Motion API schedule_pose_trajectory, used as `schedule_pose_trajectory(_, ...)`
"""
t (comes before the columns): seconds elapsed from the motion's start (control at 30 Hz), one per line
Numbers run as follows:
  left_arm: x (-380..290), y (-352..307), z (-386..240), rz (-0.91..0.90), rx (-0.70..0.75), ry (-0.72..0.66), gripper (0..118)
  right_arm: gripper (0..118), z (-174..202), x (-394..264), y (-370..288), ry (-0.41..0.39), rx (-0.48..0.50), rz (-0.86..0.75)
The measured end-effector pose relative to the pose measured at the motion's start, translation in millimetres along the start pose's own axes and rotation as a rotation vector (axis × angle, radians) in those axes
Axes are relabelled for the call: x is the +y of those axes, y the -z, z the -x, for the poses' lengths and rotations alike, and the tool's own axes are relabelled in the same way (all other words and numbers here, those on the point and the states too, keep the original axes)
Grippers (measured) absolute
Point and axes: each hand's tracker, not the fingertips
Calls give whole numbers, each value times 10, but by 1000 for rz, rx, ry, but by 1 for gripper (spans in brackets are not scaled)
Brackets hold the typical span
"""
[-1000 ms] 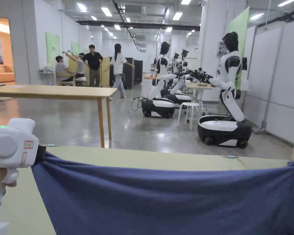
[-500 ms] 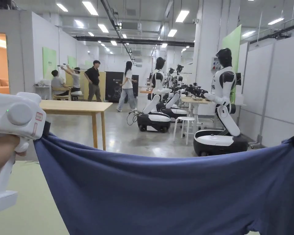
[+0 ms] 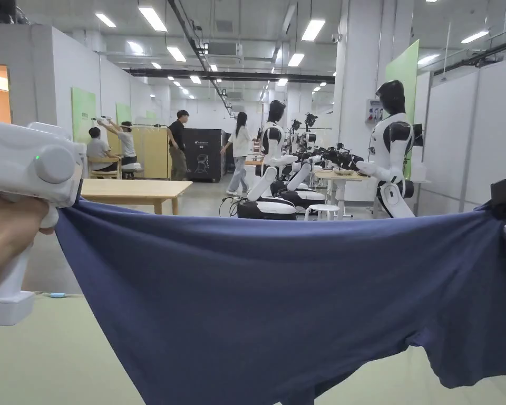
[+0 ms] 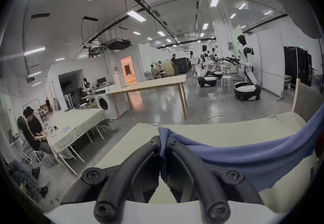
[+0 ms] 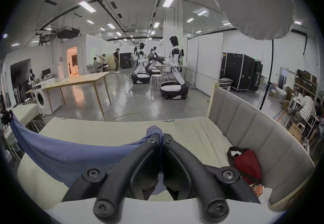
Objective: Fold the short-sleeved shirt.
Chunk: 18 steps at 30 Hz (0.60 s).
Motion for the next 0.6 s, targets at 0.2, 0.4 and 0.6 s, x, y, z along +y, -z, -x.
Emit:
schedule_pose_trajectory(0.2, -266, 415, -150, 43, 15, -10, 4, 3, 202, -268, 471, -26, -32, 52)
schedule_pose_trajectory(0.4, -897, 621, -237, 143, -26, -7, 4, 3, 239, -839, 667, -49, -33, 76)
schedule_pose_trajectory(0.6, -1699, 339, -175, 219, -100, 6, 4, 3, 118, -1695, 326, -51, 2, 135)
